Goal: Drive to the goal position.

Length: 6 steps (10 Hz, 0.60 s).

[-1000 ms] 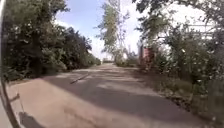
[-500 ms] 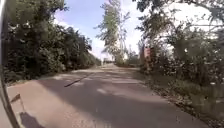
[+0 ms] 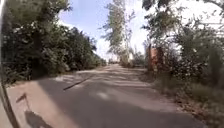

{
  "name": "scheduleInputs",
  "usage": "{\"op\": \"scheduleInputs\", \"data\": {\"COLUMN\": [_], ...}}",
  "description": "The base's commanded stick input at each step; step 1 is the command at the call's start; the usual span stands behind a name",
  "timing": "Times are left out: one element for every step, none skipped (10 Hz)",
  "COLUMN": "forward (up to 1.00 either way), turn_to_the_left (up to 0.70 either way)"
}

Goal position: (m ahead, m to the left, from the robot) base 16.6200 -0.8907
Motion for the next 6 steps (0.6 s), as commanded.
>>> {"op": "scheduleInputs", "data": {"forward": [0.7, 0.7, 0.7, 0.7, 0.7, 0.7], "turn_to_the_left": [0.27, 0.31, 0.28, 0.07, 0.04, 0.01]}}
